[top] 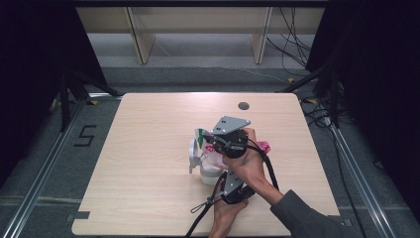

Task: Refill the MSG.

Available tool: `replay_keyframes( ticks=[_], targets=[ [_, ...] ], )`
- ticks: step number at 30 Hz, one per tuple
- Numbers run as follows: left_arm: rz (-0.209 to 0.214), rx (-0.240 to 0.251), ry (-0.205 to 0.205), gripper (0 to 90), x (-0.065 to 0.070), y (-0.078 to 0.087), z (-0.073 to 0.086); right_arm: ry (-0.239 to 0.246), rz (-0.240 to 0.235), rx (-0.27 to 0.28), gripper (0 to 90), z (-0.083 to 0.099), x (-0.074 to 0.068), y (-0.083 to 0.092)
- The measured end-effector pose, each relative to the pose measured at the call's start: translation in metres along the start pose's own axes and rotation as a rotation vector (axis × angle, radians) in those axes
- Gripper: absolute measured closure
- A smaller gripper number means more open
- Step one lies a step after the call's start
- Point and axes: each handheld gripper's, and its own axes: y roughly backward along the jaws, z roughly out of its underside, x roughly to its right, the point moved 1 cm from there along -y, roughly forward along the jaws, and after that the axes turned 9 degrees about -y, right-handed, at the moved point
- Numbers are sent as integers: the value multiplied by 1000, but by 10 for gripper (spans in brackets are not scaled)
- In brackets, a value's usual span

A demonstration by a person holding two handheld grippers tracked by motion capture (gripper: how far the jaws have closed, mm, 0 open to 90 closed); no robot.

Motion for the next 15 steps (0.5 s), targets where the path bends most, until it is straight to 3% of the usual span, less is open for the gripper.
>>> replay_keyframes(
  ticks=[3, 6, 8, 11, 12, 13, 14, 15],
  targets=[
    [0, 3, -2, 711, 0, 0, 0, 17, 3, 3, 900, 0, 0, -1],
    [2, -6, -6, 711, -1, 0, 0, 1, 1, 1, 900, 0, -1, -1],
    [0, -3, -5, 710, -1, 0, 1, 21, -3, -18, 900, 1, -2, -2],
    [2, -1, -4, 711, -1, 1, 0, 8, 0, 1, 900, -1, -2, -2],
    [-15, -109, -117, 711, -11, 7, 1, 15, -2, -7, 900, 0, -2, -3],
    [-24, -118, -116, 711, -11, 8, 1, 26, 5, -16, 900, 0, -3, -4],
    [23, -115, -131, 711, -12, 7, 1, 24, 6, -25, 900, 1, -5, -5],
    [-7, -114, -127, 711, -11, 8, 1, 18, 10, -25, 900, 1, -6, -5]
  ],
)
